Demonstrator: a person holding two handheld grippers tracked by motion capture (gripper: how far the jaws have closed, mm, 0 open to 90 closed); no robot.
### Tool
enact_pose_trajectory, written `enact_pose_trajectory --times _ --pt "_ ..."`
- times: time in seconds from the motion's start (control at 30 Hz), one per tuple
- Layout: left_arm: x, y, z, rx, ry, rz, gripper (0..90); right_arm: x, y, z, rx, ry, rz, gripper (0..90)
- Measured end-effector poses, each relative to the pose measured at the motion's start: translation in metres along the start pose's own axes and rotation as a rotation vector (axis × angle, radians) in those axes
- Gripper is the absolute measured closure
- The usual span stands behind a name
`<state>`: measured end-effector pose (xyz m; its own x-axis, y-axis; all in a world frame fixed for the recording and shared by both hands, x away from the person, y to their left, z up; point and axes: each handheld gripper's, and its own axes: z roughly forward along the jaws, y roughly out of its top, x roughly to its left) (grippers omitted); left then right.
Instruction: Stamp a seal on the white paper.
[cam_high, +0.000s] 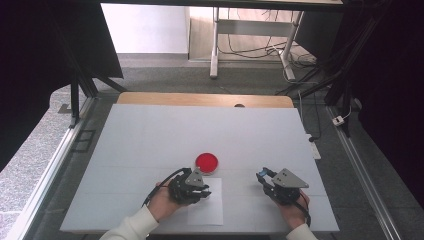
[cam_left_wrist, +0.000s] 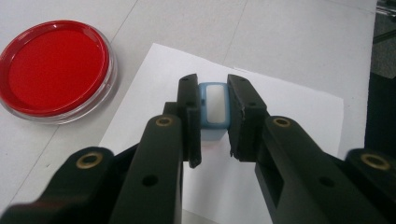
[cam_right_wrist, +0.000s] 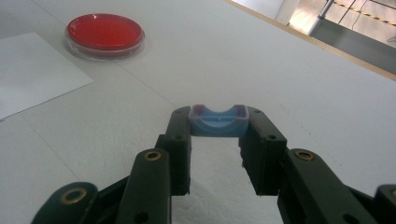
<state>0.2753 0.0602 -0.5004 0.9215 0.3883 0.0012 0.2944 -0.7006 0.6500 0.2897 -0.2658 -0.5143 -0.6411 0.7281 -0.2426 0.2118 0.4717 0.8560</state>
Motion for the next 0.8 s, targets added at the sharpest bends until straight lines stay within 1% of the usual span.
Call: enact_pose_trajectory --times 0.03,0.17,0.27,0.43,0.67,0.8 --pt "-0.0003 -0.0002 0.0000 -0.001 0.001 0.003 76.0 0.0000 0.0001 -0.0002 0.001 -0.005 -0.001 64.1" --pt "-0.0011 0.0009 0.0000 0.008 0.006 0.013 76.0 0.0001 -0.0001 0.0005 -0.001 0.003 0.001 64.1" --pt "-0.0006 0.0016 -0.0001 0.014 0.004 0.007 76.0 0.0004 0.0001 0.0003 0.001 0.001 -0.001 64.1" --pt "0.0008 0.0011 0.0001 0.010 -0.005 0.002 76.0 0.0002 0.0000 0.0005 -0.001 0.002 0.002 64.1" --pt "-0.0007 0.0016 -0.0001 0.015 0.005 0.005 75.9 0.0008 0.0003 -0.0003 -0.001 0.002 0.000 64.1" --pt "0.0009 0.0011 -0.0004 0.012 -0.005 -0.003 75.9 0.0005 0.0003 -0.0001 -0.001 0.002 0.002 64.1"
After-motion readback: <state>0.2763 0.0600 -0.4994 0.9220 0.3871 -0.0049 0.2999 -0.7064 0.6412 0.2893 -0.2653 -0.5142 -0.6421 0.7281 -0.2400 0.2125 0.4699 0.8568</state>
